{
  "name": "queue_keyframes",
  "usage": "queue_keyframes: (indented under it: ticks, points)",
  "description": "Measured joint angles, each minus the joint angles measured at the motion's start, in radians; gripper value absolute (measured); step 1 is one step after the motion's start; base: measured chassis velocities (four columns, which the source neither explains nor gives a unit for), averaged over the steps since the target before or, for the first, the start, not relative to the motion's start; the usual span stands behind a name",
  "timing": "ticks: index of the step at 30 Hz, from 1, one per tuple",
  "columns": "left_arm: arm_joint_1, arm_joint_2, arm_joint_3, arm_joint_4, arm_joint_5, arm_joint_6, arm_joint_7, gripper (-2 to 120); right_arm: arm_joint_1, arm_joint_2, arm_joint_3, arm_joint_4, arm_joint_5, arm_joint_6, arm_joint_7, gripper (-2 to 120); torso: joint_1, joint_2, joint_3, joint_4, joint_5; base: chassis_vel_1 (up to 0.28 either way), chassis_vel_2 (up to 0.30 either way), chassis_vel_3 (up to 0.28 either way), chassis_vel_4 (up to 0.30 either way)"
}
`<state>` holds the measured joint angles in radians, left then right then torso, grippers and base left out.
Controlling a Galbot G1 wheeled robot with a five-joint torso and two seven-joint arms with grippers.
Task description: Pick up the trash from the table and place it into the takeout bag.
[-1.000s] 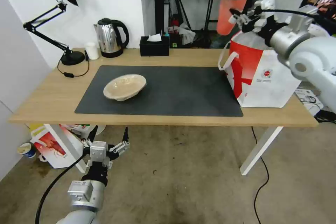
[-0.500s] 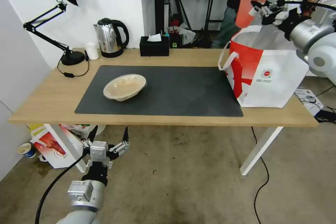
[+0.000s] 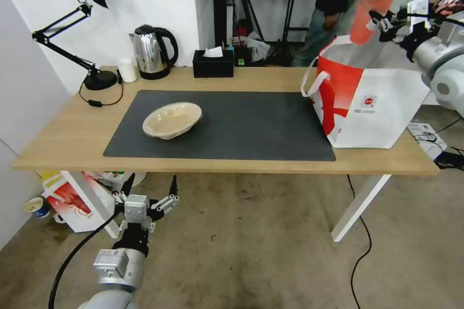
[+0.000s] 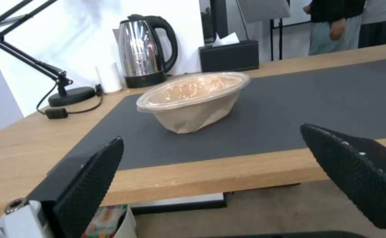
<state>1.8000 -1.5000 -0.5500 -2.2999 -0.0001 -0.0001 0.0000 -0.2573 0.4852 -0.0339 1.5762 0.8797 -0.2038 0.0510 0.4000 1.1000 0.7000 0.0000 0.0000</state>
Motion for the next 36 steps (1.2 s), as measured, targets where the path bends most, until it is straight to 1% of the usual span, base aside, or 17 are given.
queue_keyframes:
  ticks: [12, 28, 30, 32, 33, 36]
  points:
    - [0.000, 0.000, 0.000, 0.000, 0.000, 0.000, 0.000, 100, -0.018, 0.006, 0.001, -0.020, -0.033, -0.005, 0.004, 7, 0.000, 0.000, 0.000, 0.0001, -0.0001, 0.000, 0.000, 0.000, 0.000]
    - [0.000, 0.000, 0.000, 0.000, 0.000, 0.000, 0.000, 100, -0.004, 0.043, -0.009, -0.057, -0.061, -0.033, 0.029, 7, 0.000, 0.000, 0.000, 0.0001, 0.0000, 0.000, 0.000, 0.000, 0.000]
    - [0.000, 0.000, 0.000, 0.000, 0.000, 0.000, 0.000, 100, 0.000, 0.047, -0.010, -0.058, -0.063, -0.047, 0.037, 14, 0.000, 0.000, 0.000, 0.0000, -0.0001, 0.000, 0.000, 0.000, 0.000]
    - [0.000, 0.000, 0.000, 0.000, 0.000, 0.000, 0.000, 100, 0.002, 0.050, -0.010, -0.063, -0.064, -0.052, 0.042, 25, 0.000, 0.000, 0.000, 0.0000, 0.0000, 0.000, 0.000, 0.000, 0.000]
    - [0.000, 0.000, 0.000, 0.000, 0.000, 0.000, 0.000, 100, 0.002, 0.050, -0.010, -0.063, -0.064, -0.052, 0.042, 25, 0.000, 0.000, 0.000, 0.0000, 0.0000, 0.000, 0.000, 0.000, 0.000]
    - [0.000, 0.000, 0.000, 0.000, 0.000, 0.000, 0.000, 100, 0.003, 0.055, -0.011, -0.072, -0.066, -0.055, 0.050, 37, 0.000, 0.000, 0.000, 0.0000, 0.0000, 0.000, 0.000, 0.000, 0.000]
